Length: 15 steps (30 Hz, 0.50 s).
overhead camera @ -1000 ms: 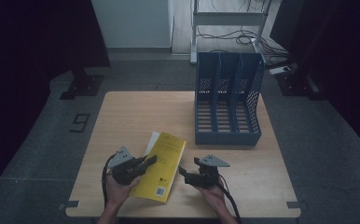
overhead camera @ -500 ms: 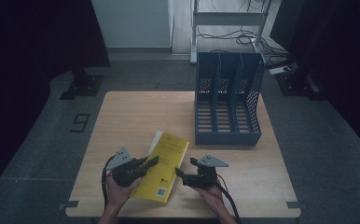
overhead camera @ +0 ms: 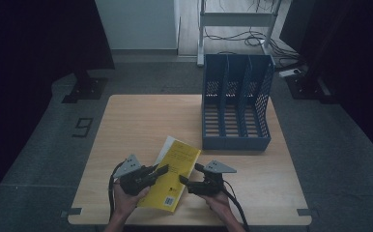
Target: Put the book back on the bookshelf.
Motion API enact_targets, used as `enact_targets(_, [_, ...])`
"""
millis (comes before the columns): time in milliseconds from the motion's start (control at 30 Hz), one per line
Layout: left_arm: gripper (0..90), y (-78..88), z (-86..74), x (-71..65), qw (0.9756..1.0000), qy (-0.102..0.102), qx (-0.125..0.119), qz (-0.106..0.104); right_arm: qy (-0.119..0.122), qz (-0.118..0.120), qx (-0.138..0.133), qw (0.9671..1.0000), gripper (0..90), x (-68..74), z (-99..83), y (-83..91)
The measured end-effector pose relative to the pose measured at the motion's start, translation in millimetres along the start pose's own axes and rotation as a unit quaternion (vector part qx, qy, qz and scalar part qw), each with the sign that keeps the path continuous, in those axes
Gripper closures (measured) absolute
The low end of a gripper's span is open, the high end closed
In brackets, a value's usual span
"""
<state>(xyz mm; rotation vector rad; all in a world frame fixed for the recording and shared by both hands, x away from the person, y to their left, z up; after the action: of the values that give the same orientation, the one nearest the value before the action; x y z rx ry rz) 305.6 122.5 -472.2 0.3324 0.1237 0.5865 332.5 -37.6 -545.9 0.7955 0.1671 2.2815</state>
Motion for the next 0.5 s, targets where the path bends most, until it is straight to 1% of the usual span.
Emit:
enact_targets(100, [82.0,-1.6,-1.2,-0.5,1.0000,0.000,0.004,-0.004,0.001,0.003,-0.003,1.0000,17.3,1.0,0.2,0.1])
enact_targets(500, [82.0,-2.5,-2.5,0.7,0.9999,0.006,0.005,-0.009,0.003,0.001,-0.003,1.0000,17.4,0.9,-0.9,-0.1])
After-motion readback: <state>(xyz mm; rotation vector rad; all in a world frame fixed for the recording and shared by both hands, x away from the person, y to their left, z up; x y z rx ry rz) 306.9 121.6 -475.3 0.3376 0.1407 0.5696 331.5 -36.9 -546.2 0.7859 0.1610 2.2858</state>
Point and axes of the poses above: each handheld gripper's, and its own axes: y roughly backward along the jaws, z roughly out of its top, x roughly to its left, the point moved 7 cm from there along -y, roughly forward along the jaws, and after that the axes turned 12 degrees about -y, right-handed, at the moved point
